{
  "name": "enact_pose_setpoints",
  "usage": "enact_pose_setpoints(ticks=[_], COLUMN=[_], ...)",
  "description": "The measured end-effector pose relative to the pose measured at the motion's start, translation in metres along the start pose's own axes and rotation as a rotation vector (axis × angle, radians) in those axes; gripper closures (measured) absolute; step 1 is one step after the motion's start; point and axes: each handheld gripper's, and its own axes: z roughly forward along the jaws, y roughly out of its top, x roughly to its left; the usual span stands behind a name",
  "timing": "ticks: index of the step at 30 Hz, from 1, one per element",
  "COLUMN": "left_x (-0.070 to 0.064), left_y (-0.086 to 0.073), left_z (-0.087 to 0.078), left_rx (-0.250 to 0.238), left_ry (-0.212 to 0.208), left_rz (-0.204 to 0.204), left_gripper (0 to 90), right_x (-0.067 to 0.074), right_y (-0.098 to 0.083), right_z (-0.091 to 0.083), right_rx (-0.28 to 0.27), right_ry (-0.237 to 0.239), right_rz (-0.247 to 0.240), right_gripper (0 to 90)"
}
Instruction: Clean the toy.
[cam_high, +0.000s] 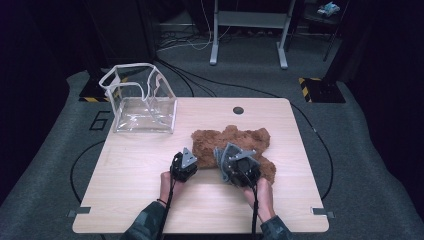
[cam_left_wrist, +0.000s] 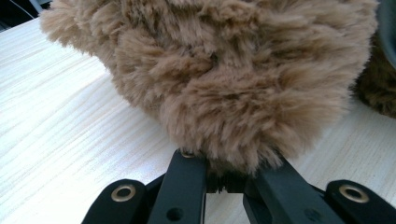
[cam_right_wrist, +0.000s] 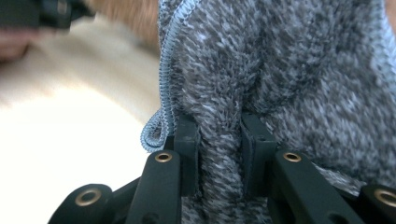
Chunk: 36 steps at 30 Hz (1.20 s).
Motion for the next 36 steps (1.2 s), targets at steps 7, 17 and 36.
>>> enact_pose_setpoints(ticks=[7,17,36], left_x=[0.0,0.0,0.001], left_y=[0.0,0.0,0.0], left_z=[0.0,0.0,-0.001], left_rx=[-0.003,-0.004,-0.005], left_ry=[0.002,0.002,-0.01], left_rz=[0.0,-0.003,-0.005], left_gripper=[88.1,88.1,82.6], right_x=[0.002,-0.01,-0.003], right_y=[-0.03,0.003,-0.017], right_z=[0.017,-0.021,0.013], right_rx=[0.069,-0.08,0.005], right_ry=[0.042,0.04,0.026], right_rz=[0.011,0.024,0.044], right_gripper=[72.4,71.9,72.4])
